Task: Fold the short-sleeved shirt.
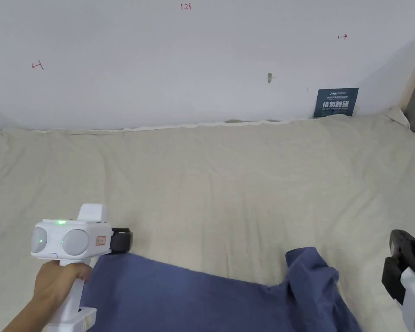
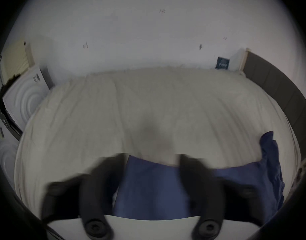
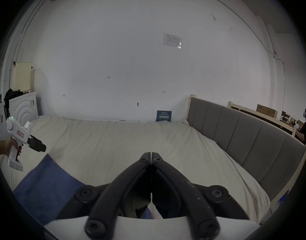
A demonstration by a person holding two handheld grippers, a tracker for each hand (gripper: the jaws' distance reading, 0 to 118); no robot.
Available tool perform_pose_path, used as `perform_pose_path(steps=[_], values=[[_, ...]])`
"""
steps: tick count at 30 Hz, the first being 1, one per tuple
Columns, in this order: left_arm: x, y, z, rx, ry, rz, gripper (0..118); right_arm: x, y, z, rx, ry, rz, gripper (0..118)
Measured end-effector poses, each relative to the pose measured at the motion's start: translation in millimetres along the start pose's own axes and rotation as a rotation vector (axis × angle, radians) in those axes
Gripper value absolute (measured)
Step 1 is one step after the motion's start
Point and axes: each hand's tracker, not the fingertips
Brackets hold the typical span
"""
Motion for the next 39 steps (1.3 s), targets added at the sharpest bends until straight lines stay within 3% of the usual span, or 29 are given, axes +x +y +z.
perform_pose_path(steps=[5,6,7,9,12,14,16,18,20,21,22,23,27,29,30,31,32,33,36,39], values=[[-13,-13,-43,-0.034,0.031,0.039,99,-1,-22,-31,-0.085,0.004,-0.001,1],[-15,-17,-51,-0.068,0.031,0.045,92,-2,-26,-36,-0.108,0.003,0.005,1],[-17,-23,-55,-0.106,0.022,0.044,75,-2,-29,-39,-0.12,0.001,0.008,1],[-15,-29,-63,-0.133,0.016,0.023,65,-1,-37,-44,-0.144,0.004,0.008,1],[-6,-34,-57,-0.088,0.03,0.01,61,3,-49,-54,-0.207,0.027,-0.023,1],[1,-30,-55,-0.076,0.032,-0.018,42,7,-56,-62,-0.266,0.027,-0.04,3],[4,-29,-49,-0.066,0.061,-0.085,9,11,-63,-74,-0.348,0.026,-0.063,5],[10,-28,-41,-0.051,0.079,-0.101,4,16,-73,-86,-0.426,0.043,-0.084,29],[12,-30,-20,0.003,0.076,-0.087,4,20,-84,-100,-0.497,0.055,-0.126,70],[14,-30,-9,0.035,0.068,-0.079,4,22,-91,-106,-0.539,0.06,-0.138,84],[16,-30,2,0.056,0.06,-0.068,4,22,-98,-112,-0.562,0.065,-0.151,96],[17,-31,17,0.078,0.053,-0.057,4,21,-105,-119,-0.588,0.072,-0.137,98],[20,-35,63,0.134,0.013,-0.034,3,12,-135,-138,-0.72,0.049,-0.065,96],[21,-37,81,0.145,0.001,-0.025,3,7,-155,-146,-0.778,0.055,-0.039,70],[22,-38,88,0.151,0.001,-0.017,3,4,-163,-147,-0.786,0.074,-0.024,66],[21,-38,95,0.155,0.0,-0.015,3,3,-165,-143,-0.75,0.08,-0.032,55],[21,-39,103,0.163,0.003,-0.008,3,3,-159,-136,-0.682,0.037,-0.016,34],[22,-41,111,0.171,0.003,0.003,3,-4,-153,-127,-0.709,0.082,-0.012,4],[17,-45,125,0.201,-0.007,0.025,3,-11,-139,-114,-0.67,0.08,0.081,4],[13,-48,147,0.242,0.007,0.037,3,-4,-105,-88,-0.536,0.06,0.057,4]])
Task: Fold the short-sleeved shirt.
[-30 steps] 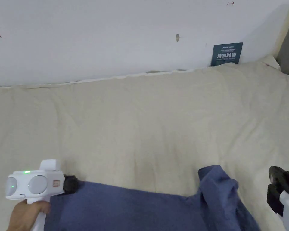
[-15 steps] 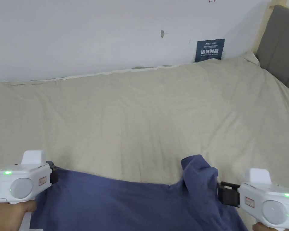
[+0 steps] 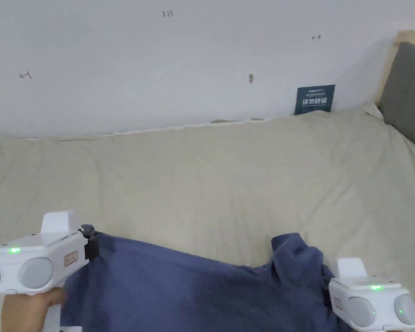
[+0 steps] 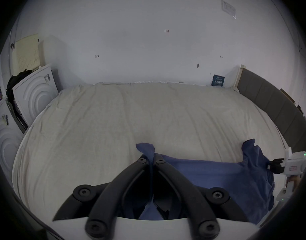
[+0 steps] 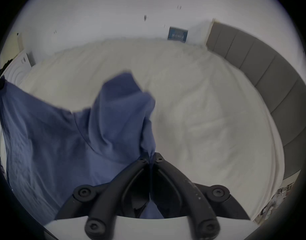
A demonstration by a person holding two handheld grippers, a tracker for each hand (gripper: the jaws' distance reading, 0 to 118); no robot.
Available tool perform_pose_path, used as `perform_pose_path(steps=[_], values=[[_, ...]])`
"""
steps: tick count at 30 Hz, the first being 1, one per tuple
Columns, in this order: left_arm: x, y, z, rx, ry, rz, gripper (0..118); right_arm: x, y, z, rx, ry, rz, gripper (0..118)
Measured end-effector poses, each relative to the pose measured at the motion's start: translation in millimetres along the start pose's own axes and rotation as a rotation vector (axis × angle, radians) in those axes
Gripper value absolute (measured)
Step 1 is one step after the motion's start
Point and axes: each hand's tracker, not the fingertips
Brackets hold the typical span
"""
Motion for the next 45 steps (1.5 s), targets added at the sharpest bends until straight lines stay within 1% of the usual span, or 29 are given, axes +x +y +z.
perform_pose_path(steps=[2,5,6,9,13,17,21,23,25,27,29,34,36,39,45], values=[[-6,6,15,0.038,0.014,0.006,3,7,17,27,0.102,-0.002,0.002,4],[-15,25,41,0.102,0.045,0.029,3,12,54,74,0.262,0.0,0.034,4],[-20,34,51,0.134,0.055,0.043,3,8,72,100,0.321,0.001,0.042,4],[-31,68,84,0.228,0.075,0.072,3,2,118,150,0.477,-0.021,0.081,4],[-45,121,126,0.362,0.117,0.117,3,-6,179,213,0.682,-0.031,0.096,4],[-59,174,156,0.494,0.154,0.156,3,-9,233,258,0.823,-0.026,0.074,4],[-65,220,177,0.603,0.17,0.177,3,-7,278,285,0.932,-0.034,0.062,4],[-67,238,181,0.633,0.182,0.186,3,-3,296,287,0.975,-0.047,0.06,4],[-68,251,177,0.648,0.18,0.191,3,-4,311,290,0.994,-0.056,0.063,4],[-67,260,167,0.653,0.191,0.19,3,-2,322,283,1.002,-0.052,0.076,4],[-66,262,151,0.658,0.199,0.187,3,-2,329,275,0.998,-0.042,0.071,4],[-64,243,95,0.605,0.214,0.184,3,-4,320,221,0.929,-0.009,0.056,4],[-65,226,71,0.549,0.201,0.206,3,-3,309,194,0.867,0.037,0.03,4],[-66,193,34,0.472,0.194,0.191,3,-3,288,150,0.77,0.082,-0.001,4],[-68,96,-18,0.295,0.177,0.199,3,-2,214,73,0.556,0.163,-0.07,4]])
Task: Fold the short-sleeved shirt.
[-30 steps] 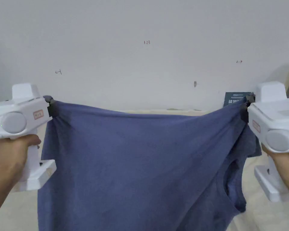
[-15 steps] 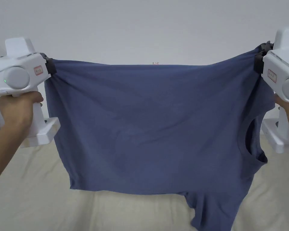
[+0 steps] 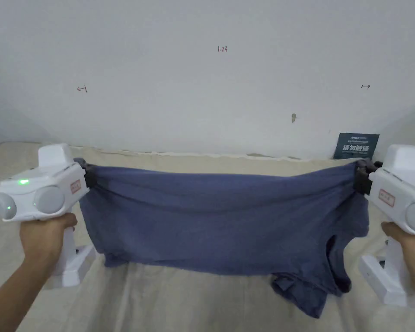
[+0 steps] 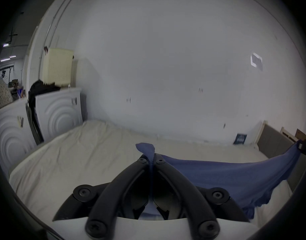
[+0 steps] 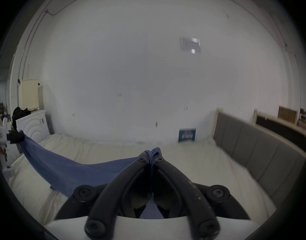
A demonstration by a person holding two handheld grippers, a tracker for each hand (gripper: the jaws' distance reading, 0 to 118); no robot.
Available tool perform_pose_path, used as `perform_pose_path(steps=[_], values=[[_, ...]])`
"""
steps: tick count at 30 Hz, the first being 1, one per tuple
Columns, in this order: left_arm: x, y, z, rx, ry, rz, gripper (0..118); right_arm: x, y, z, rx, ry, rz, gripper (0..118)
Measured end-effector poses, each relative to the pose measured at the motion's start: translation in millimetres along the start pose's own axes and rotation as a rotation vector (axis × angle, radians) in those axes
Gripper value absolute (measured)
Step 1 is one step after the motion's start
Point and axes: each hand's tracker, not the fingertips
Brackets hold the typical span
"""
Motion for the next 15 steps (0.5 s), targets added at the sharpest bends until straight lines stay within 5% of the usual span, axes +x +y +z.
perform_pose_path(steps=[15], values=[[-73,-218,129,-0.322,0.039,0.017,3,22,-205,123,-0.332,0.06,-0.065,4]])
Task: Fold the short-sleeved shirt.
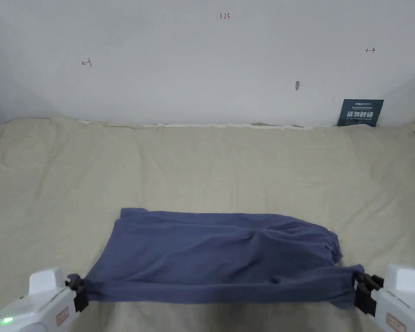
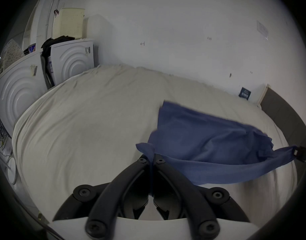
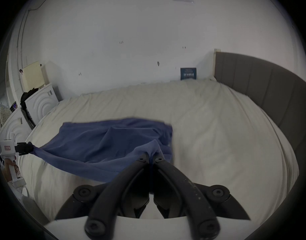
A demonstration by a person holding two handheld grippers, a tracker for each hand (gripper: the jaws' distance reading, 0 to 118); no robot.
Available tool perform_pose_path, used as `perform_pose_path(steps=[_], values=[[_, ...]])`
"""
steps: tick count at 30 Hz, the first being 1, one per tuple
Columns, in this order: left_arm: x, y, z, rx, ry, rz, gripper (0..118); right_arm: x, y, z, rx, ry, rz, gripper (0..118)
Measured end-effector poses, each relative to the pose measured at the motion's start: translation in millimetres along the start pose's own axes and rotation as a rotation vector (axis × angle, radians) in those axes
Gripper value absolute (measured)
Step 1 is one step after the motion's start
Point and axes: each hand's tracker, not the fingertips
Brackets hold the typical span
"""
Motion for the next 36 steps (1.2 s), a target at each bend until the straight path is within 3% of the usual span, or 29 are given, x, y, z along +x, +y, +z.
perform_pose_path(steps=[6,11,17,20,21,22,23,24,25,26,27,28,36], values=[[-21,-58,42,-0.069,0.011,0.001,3,6,-65,50,-0.061,-0.017,-0.039,4],[-25,-92,65,-0.144,0.03,-0.046,3,7,-114,72,-0.15,-0.062,-0.023,4],[-23,-123,70,-0.253,0.072,-0.113,3,13,-159,70,-0.32,-0.101,-0.124,4],[-26,-123,69,-0.246,0.07,-0.084,4,8,-170,70,-0.352,-0.109,-0.143,5],[-24,-122,68,-0.26,0.072,-0.069,7,6,-170,73,-0.339,-0.114,-0.141,5],[-25,-119,69,-0.267,0.07,-0.057,19,2,-165,74,-0.337,-0.124,-0.13,6],[-26,-115,70,-0.267,0.07,-0.047,39,-3,-157,74,-0.341,-0.125,-0.122,12],[-26,-111,73,-0.275,0.072,-0.029,69,-4,-151,76,-0.343,-0.126,-0.114,26],[-23,-102,83,-0.281,0.069,0.016,102,-11,-137,82,-0.312,-0.129,-0.102,61],[-22,-96,87,-0.263,0.051,0.039,117,-13,-126,85,-0.282,-0.135,-0.09,86],[-20,-87,94,-0.221,0.028,0.051,118,-16,-112,89,-0.241,-0.125,-0.078,106],[-16,-76,104,-0.152,0.02,0.062,117,-20,-100,94,-0.192,-0.108,-0.07,115],[43,13,175,0.31,-0.027,-0.076,115,-61,5,150,0.229,-0.07,0.003,113]])
